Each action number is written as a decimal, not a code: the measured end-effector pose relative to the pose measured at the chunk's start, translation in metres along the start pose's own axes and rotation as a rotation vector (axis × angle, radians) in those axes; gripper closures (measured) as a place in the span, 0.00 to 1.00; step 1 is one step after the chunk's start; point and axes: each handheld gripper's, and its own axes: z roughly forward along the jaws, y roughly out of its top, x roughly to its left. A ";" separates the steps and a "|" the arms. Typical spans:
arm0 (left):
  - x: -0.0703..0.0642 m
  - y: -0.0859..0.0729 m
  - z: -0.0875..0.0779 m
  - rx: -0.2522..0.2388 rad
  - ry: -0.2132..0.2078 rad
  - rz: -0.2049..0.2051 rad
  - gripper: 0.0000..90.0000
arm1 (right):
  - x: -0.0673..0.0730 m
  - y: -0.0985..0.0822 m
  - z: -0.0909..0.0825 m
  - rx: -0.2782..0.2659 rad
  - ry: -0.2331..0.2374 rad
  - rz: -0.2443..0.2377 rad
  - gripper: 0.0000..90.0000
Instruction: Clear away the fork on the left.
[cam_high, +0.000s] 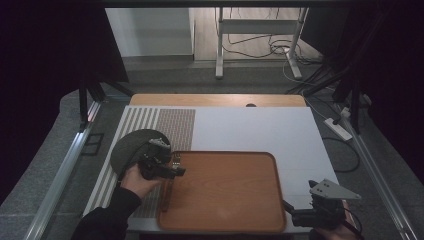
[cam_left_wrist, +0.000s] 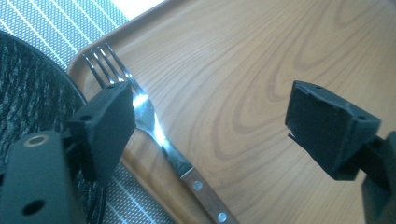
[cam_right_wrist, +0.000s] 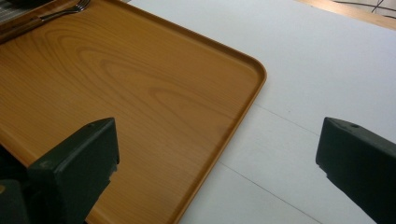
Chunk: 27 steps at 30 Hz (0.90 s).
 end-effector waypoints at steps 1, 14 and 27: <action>0.000 -0.001 0.000 -0.001 0.009 0.009 0.15 | 0.000 0.000 0.000 0.000 0.000 0.000 0.00; 0.000 -0.007 -0.008 -0.038 0.029 0.069 0.00 | 0.000 0.000 0.000 -0.001 0.003 0.003 0.00; 0.001 -0.020 -0.023 -0.071 0.018 0.110 0.00 | -0.001 0.000 0.000 -0.002 0.002 0.009 0.00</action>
